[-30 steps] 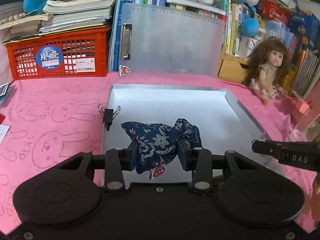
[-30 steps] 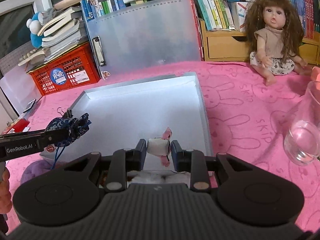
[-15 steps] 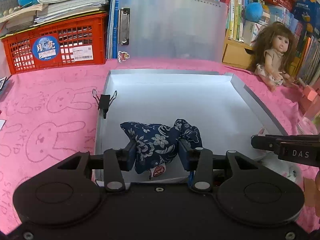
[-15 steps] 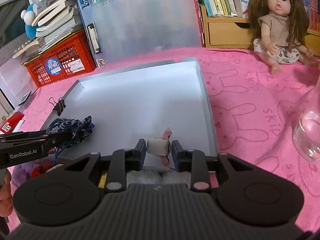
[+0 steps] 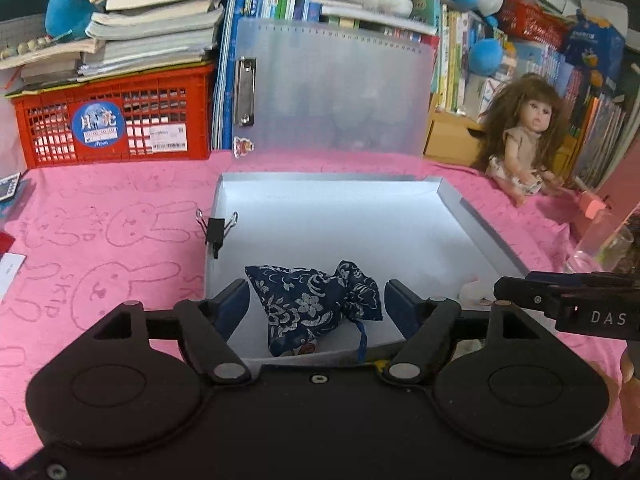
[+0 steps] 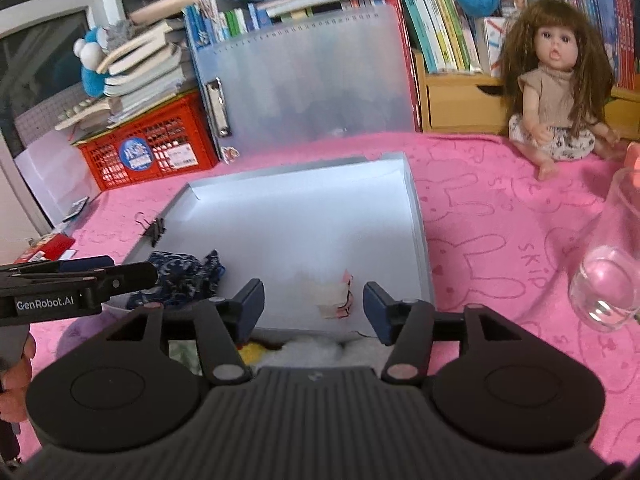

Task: Organize objects
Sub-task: 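Carry both held items over the white tray and open both tools, then withdraw both tools from the tray back toward the item pile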

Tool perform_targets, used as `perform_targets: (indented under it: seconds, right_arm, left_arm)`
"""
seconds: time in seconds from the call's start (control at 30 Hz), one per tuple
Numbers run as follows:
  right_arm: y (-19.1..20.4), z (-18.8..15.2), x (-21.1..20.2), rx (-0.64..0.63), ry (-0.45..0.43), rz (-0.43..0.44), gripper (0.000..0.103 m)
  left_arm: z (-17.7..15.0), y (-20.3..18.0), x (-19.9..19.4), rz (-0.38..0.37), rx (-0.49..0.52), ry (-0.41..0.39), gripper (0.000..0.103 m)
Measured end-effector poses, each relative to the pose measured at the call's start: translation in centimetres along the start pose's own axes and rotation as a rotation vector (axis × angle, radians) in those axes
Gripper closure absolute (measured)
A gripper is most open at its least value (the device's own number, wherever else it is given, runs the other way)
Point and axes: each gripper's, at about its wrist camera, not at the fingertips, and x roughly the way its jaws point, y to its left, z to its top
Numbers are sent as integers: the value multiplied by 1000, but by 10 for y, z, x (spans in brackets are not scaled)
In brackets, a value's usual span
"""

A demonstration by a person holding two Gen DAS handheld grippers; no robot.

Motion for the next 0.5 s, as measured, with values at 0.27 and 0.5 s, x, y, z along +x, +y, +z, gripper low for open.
perform_targets:
  seconds: [0.27, 0.5]
  right_arm:
    - [6, 15, -39, -20, -80, 15, 32]
    - [-3, 35, -68, 98, -154, 100, 30]
  left_arm:
    - [16, -2, -47, -38, 27, -84, 26]
    - [38, -7, -85, -82, 16, -159, 25]
